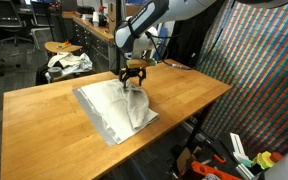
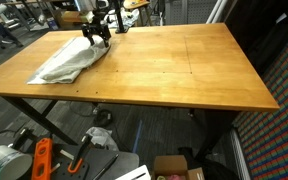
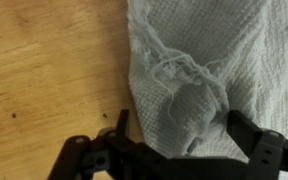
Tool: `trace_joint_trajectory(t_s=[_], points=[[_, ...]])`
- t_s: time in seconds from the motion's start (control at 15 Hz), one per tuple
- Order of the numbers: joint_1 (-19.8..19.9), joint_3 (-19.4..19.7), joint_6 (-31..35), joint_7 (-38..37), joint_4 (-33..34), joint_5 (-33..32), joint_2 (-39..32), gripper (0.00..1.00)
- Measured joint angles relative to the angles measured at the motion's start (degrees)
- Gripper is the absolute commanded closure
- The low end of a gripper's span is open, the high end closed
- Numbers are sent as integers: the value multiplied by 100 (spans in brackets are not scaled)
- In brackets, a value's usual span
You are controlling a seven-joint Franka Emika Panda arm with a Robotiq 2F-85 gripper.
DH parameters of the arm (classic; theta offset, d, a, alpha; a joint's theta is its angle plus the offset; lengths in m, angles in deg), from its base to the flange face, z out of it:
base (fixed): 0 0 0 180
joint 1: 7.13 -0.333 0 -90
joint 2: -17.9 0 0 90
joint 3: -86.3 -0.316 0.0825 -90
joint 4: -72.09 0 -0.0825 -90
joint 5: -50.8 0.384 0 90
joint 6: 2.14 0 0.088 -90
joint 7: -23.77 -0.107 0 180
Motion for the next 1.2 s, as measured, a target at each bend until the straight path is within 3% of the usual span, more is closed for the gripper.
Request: trace_joint_trajectory(t_s=[0.47,0.93,1.2], points=[[-160,14,654,-11,-614,-433,197,0],[-167,121,1777,-199,-1093,-660,303,0],[-171,223,1972,-339,-1161,-661,346,0]])
